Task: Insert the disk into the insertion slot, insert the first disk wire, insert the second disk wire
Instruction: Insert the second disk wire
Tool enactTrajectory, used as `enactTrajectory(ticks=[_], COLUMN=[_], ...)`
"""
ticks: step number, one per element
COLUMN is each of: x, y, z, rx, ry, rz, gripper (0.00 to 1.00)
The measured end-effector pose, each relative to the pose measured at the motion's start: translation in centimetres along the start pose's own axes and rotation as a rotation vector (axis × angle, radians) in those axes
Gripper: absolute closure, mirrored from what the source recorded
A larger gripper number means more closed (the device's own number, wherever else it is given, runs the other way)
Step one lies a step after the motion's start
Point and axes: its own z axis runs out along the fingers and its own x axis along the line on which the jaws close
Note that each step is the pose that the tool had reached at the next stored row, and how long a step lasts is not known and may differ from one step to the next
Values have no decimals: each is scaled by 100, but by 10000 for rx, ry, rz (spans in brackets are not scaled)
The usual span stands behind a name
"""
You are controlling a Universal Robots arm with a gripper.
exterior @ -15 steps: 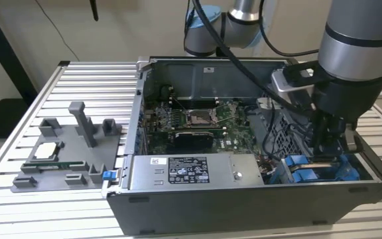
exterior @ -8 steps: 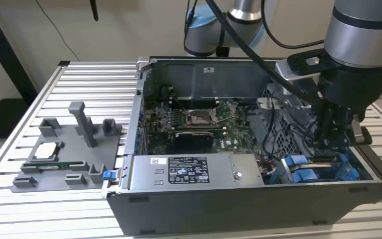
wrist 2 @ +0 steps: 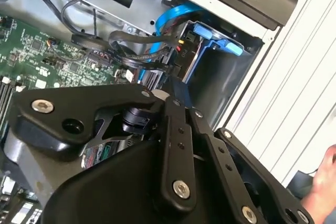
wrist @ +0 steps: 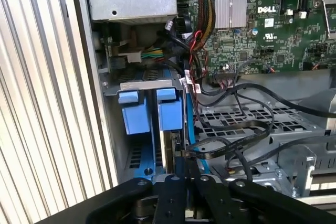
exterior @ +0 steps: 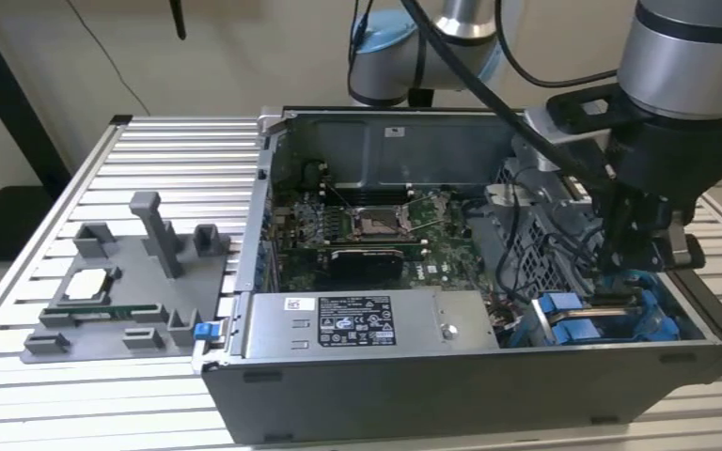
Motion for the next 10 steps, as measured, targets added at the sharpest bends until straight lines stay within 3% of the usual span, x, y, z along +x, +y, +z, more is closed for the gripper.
enactTrajectory(ticks=[7, 10], x=[-14, -16], y=[-64, -71], z=[-183, -215], rx=[-204, -229], ry=[22, 24], rz=[9, 11], gripper=[100, 100])
